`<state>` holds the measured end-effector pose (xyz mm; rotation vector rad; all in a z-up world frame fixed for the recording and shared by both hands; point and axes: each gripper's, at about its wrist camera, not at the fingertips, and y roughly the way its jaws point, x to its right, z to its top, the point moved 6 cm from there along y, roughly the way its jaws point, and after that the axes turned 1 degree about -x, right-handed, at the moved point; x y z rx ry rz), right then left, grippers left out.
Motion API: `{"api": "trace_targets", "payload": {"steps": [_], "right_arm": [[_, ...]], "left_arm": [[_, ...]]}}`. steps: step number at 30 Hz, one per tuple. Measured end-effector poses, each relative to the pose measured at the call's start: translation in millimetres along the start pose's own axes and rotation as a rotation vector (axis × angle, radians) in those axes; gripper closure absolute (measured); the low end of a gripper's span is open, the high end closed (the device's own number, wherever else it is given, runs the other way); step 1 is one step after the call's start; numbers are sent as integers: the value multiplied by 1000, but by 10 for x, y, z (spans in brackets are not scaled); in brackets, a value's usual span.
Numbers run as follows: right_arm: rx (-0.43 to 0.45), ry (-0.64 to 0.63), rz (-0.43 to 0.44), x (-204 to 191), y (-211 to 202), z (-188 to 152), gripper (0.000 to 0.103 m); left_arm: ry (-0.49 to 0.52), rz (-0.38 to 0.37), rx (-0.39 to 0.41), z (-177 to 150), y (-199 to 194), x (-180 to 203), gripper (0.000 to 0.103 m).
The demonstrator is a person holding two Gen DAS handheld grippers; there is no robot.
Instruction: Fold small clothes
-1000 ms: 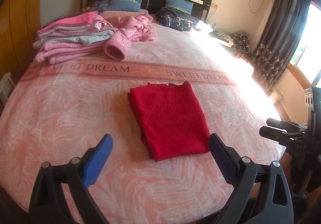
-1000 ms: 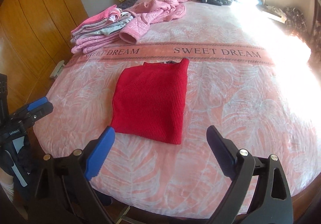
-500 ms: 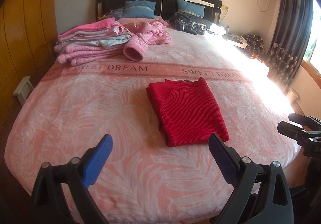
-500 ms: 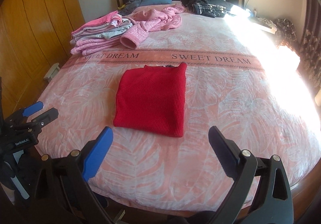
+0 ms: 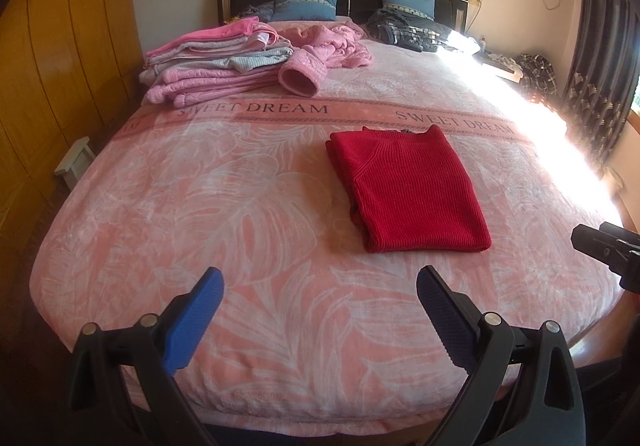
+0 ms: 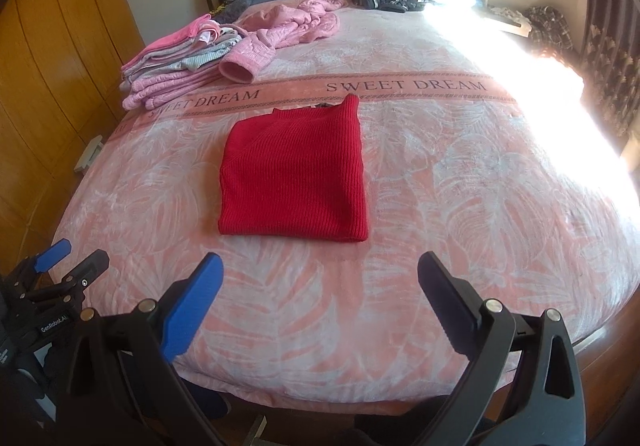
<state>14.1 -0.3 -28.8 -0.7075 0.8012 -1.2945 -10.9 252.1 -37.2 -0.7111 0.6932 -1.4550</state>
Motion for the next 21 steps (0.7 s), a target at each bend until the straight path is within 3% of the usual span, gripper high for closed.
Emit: {"api": "trace_targets", "payload": {"steps": [5, 21], "right_arm": [[-38, -19, -17, -12, 126, -116, 6], [-93, -13, 53, -152, 291, -311, 6]], "left_arm": [[6, 26, -20, -87, 54, -29, 5], [9, 86, -32, -161, 82, -56, 5]]}}
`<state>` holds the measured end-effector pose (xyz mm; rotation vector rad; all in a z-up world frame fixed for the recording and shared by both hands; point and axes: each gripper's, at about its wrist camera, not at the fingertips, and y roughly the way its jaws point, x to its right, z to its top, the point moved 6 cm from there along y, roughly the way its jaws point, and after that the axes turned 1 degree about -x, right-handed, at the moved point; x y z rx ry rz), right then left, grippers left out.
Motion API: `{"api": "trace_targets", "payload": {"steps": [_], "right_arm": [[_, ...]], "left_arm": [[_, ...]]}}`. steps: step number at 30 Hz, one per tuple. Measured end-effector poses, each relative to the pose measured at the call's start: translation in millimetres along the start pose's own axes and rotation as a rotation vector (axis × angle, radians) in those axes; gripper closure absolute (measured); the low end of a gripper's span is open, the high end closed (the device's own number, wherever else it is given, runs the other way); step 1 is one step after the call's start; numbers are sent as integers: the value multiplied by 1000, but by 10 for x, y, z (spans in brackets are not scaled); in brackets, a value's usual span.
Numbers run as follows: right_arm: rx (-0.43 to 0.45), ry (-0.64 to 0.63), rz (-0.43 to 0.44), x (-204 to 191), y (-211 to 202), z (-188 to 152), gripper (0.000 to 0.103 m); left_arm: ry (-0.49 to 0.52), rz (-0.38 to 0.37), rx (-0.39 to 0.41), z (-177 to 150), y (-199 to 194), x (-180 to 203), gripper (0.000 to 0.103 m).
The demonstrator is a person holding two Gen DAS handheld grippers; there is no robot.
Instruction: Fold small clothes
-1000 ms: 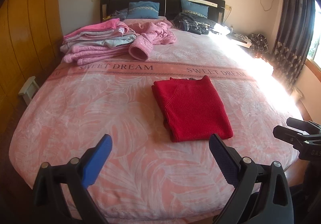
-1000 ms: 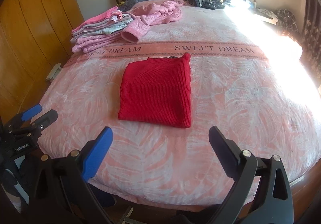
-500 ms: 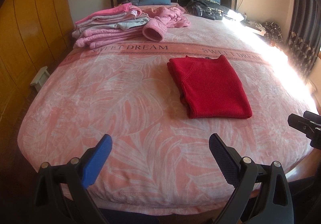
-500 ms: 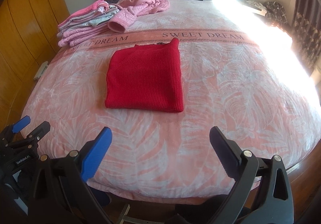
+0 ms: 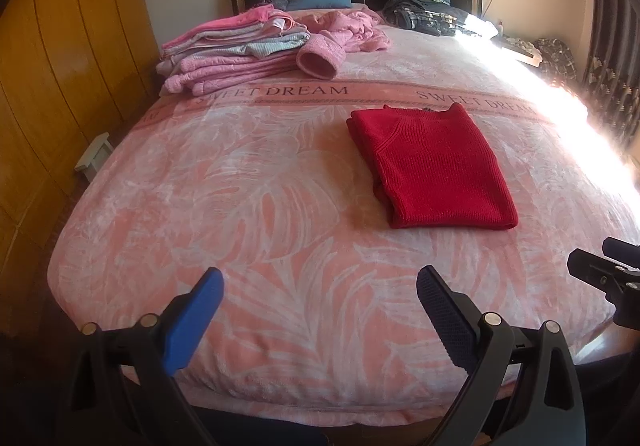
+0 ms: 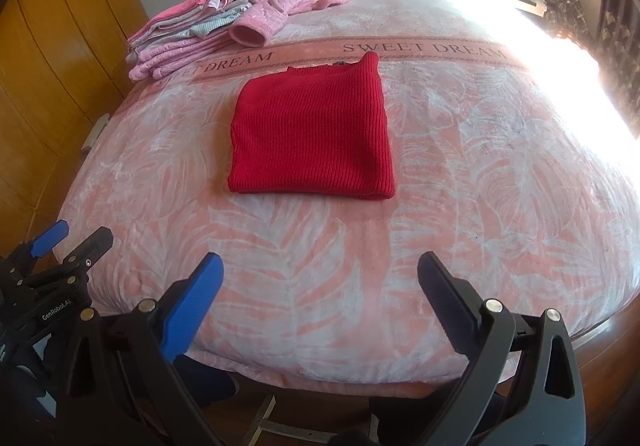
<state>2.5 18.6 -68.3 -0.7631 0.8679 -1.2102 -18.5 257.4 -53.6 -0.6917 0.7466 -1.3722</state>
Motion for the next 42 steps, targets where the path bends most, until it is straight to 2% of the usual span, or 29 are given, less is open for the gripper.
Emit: {"api": "trace_targets", "payload": {"steps": [9, 42], "right_arm": [[6, -6, 7, -2, 6, 26, 6], [3, -39, -64, 10, 70, -2, 5]], "left_arm": [[2, 7, -17, -29, 49, -11, 5], [19, 20, -41, -71, 132, -20, 5]]}}
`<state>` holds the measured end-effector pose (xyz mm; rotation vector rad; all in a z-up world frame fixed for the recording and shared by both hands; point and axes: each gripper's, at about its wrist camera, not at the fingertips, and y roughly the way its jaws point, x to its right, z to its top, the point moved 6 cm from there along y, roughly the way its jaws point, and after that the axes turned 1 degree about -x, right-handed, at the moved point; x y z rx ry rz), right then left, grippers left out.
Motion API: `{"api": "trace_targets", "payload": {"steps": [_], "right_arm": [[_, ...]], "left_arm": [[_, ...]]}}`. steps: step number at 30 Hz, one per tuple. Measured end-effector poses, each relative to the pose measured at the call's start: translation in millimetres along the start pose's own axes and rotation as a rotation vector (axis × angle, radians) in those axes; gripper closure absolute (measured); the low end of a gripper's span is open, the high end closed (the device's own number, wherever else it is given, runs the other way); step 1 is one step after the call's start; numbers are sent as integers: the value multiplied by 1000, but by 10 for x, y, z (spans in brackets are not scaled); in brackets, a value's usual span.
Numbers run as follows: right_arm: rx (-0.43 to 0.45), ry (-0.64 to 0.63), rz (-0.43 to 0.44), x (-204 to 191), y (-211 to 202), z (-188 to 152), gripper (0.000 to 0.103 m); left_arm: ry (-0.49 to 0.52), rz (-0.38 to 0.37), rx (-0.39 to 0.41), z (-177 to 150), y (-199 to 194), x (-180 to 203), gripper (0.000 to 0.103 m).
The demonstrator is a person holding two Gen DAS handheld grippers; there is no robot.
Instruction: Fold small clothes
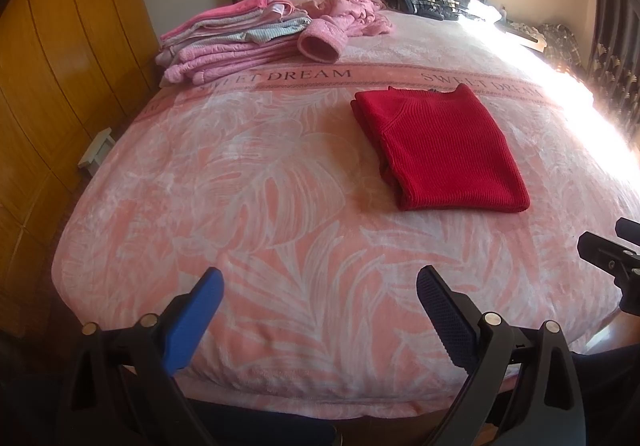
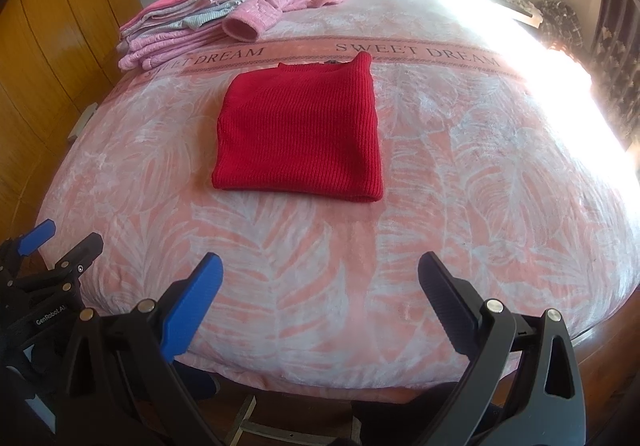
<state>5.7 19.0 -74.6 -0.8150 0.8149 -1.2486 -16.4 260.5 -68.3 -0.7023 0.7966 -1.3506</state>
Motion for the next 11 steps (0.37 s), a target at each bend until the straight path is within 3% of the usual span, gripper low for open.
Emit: {"api": "trace_targets", "payload": {"steps": [11], "right_arm": [[-15, -2, -15, 31, 34, 2, 5]], "left_arm": [[2, 3, 1, -7, 7, 0, 5]]}}
